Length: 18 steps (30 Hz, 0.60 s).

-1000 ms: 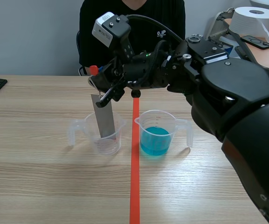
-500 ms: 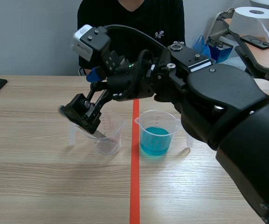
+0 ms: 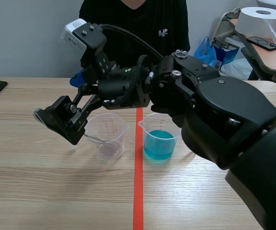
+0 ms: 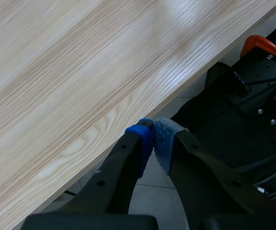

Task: Do the redox reaction experiment.
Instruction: 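Return to the home posture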

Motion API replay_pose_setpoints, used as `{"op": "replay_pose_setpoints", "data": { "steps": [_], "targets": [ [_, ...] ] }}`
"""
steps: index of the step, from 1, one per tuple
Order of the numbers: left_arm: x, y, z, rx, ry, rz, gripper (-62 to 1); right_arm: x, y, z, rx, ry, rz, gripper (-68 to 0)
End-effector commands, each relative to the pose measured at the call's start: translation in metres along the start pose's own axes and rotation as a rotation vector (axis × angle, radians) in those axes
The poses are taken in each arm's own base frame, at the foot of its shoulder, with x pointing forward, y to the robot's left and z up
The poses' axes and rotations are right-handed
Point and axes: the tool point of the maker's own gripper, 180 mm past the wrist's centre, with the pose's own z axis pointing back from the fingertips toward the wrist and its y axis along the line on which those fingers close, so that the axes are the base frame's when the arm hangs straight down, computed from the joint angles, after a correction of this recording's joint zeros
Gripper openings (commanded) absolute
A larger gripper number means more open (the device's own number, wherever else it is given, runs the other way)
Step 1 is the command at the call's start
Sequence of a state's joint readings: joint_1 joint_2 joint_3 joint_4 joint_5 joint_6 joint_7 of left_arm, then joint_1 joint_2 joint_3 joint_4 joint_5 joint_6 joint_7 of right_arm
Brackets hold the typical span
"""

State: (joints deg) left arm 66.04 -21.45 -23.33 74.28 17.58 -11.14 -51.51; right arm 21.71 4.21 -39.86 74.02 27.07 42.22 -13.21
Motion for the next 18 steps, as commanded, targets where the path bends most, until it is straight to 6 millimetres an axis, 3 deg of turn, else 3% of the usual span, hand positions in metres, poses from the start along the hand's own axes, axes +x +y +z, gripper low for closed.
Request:
{"op": "replay_pose_setpoints", "data": {
  "steps": [1, 7, 12, 15, 18],
  "targets": [
    [0.006, 0.0, 0.0, -0.005, -0.025, 0.0, -56.9, 0.013, 0.005, 0.01, 0.0, -0.047, 0.026, 0.4],
    [0.006, 0.0, 0.0, -0.005, -0.026, 0.001, -56.8, 0.017, 0.012, 0.051, -0.112, -0.103, 0.049, 0.4],
    [0.009, 0.003, -0.004, 0.002, -0.043, -0.004, -55.4, 0.005, 0.015, 0.093, -0.203, -0.084, 0.042, 0.4],
    [0.014, 0.007, -0.008, 0.012, -0.07, -0.008, -46.2, -0.001, 0.018, 0.119, -0.243, -0.074, 0.01, 0.4],
    [0.027, 0.011, -0.012, 0.021, -0.14, -0.012, -32.9, -0.005, 0.019, 0.144, -0.295, -0.057, -0.015, 0.4]
  ]
}}
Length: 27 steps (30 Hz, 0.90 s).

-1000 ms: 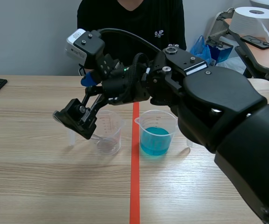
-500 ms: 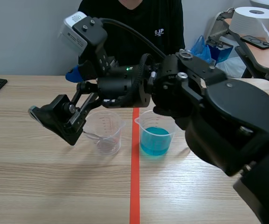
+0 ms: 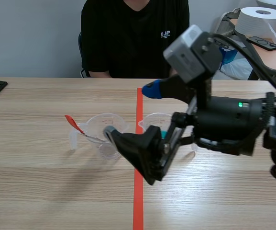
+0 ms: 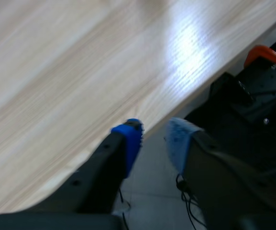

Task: Do the redox reaction experiment.
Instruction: 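Return to the home posture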

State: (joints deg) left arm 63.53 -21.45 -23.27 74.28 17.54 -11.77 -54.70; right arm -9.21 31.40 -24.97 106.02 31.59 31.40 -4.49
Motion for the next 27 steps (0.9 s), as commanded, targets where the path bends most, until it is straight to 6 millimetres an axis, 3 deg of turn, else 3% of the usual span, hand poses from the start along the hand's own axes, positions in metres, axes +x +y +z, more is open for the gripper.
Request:
{"op": "replay_pose_setpoints", "data": {
  "steps": [1, 6, 14, 19, 27],
  "targets": [
    [0.017, 0.004, -0.004, 0.007, -0.083, -0.008, -28.3, 0.011, -0.004, 0.01, -0.021, -0.031, -0.003, 0.4],
    [0.04, 0.013, -0.008, 0.061, -0.182, 0.059, -10.1, 0.007, -0.002, 0.046, -0.078, 0.008, -0.012, 0.4],
    [0.092, 0.006, -0.007, 0.066, -0.308, 0.137, 1.4, -0.001, 0.017, 0.09, -0.154, 0.082, -0.07, 0.4],
    [0.11, 0.002, -0.005, 0.064, -0.326, 0.149, 1.4, 0.008, 0.023, 0.104, -0.174, 0.081, -0.065, 0.4],
    [0.128, 0.02, -0.01, 0.119, -0.349, 0.2, 1.4, 0.006, 0.009, 0.111, -0.226, 0.126, -0.021, 0.4]
  ]
}}
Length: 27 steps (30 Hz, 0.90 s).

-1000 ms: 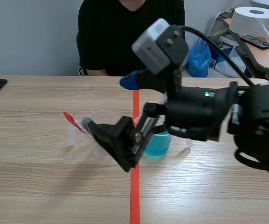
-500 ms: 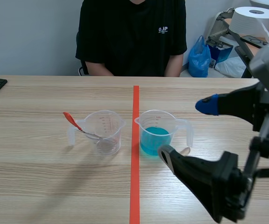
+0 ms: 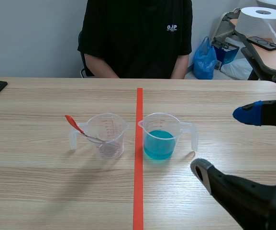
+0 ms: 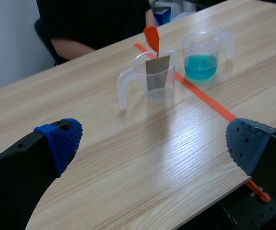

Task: Do the redox reaction experiment.
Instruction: 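Return to the home posture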

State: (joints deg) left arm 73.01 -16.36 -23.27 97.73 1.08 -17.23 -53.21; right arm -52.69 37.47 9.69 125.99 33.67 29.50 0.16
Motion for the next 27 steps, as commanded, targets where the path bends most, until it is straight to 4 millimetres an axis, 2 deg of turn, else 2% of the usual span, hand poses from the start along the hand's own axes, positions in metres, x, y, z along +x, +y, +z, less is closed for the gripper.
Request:
{"op": "replay_pose_setpoints", "data": {
  "steps": [1, 6, 12, 17, 27],
  "targets": [
    [0.014, 0.003, -0.007, -0.002, -0.05, 0.007, 1.4, 0.008, -0.004, -0.001, -0.006, -0.026, 0.016, 0.4],
    [0.021, 0.007, -0.017, -0.009, -0.046, 0.023, 1.4, 0.004, -0.004, -0.001, -0.007, -0.005, 0.021, 0.4],
    [0.03, 0.003, -0.024, -0.014, -0.085, 0.036, 1.4, 0.002, -0.004, -0.001, -0.007, 0.008, 0.041, 0.4],
    [0.03, 0.011, -0.038, -0.002, -0.1, 0.005, 1.4, -0.002, -0.004, -0.001, -0.009, 0.03, 0.076, 0.4],
    [0.033, 0.01, -0.043, -0.02, -0.122, -0.03, 1.4, -0.01, -0.006, 0.0, -0.013, 0.077, 0.154, 0.4]
  ]
}}
